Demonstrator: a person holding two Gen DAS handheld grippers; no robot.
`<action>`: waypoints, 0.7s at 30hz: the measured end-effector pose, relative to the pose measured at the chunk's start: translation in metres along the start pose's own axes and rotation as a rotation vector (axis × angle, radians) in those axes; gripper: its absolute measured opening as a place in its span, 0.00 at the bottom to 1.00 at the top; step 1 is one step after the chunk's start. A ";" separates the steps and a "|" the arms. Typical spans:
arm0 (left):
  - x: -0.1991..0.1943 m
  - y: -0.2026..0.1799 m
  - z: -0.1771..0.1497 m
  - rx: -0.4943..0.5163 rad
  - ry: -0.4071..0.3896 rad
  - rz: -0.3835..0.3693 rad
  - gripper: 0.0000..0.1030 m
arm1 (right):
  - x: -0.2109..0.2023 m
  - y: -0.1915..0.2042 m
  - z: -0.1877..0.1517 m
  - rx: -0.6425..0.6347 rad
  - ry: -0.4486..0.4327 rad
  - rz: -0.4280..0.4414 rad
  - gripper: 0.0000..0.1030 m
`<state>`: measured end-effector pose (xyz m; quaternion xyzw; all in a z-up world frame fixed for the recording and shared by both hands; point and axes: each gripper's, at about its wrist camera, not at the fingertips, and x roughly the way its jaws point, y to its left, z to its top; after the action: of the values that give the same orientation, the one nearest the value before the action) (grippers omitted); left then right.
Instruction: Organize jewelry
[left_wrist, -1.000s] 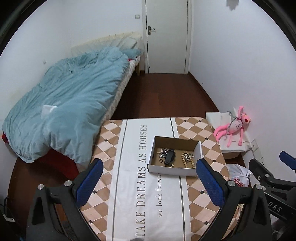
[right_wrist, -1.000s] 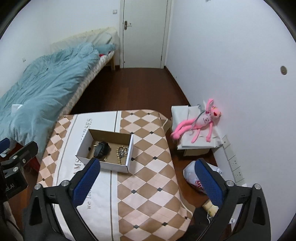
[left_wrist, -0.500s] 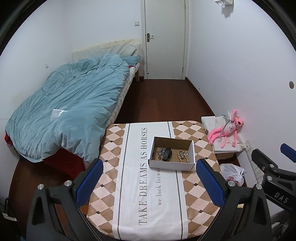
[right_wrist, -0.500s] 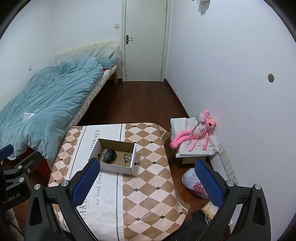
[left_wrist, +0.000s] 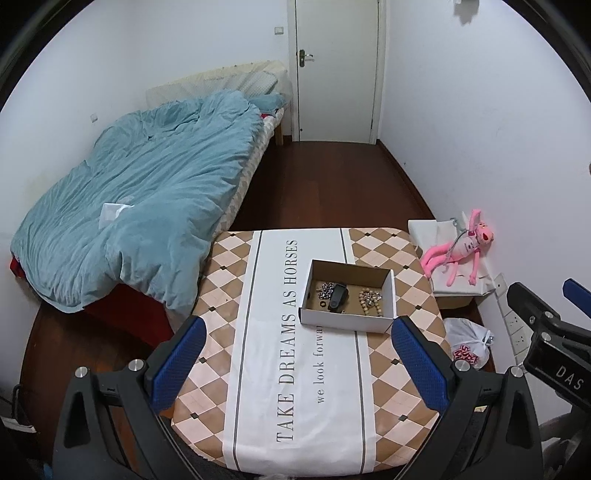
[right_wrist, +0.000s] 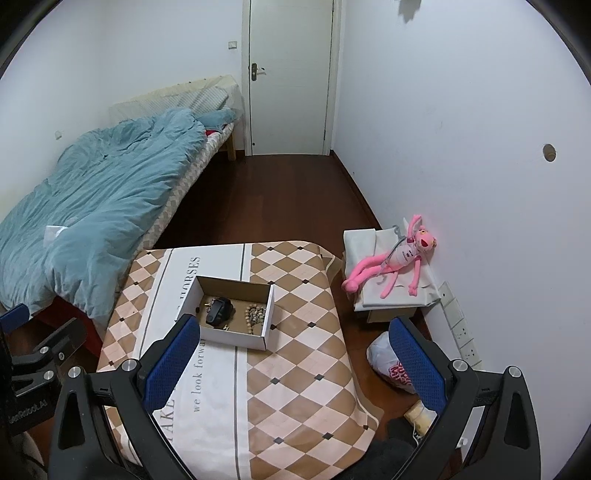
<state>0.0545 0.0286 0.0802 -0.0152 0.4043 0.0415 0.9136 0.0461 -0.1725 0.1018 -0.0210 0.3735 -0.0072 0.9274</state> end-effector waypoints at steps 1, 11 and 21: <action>0.003 0.000 0.001 -0.002 0.006 0.003 1.00 | 0.005 0.001 0.002 -0.002 0.007 -0.003 1.00; 0.037 0.000 0.014 0.007 0.088 0.014 1.00 | 0.047 0.007 0.013 -0.008 0.072 -0.009 1.00; 0.051 -0.003 0.028 0.024 0.120 0.009 1.00 | 0.065 0.012 0.027 -0.026 0.111 -0.014 1.00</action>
<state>0.1095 0.0309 0.0615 -0.0049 0.4589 0.0396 0.8876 0.1115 -0.1613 0.0753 -0.0351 0.4244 -0.0100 0.9047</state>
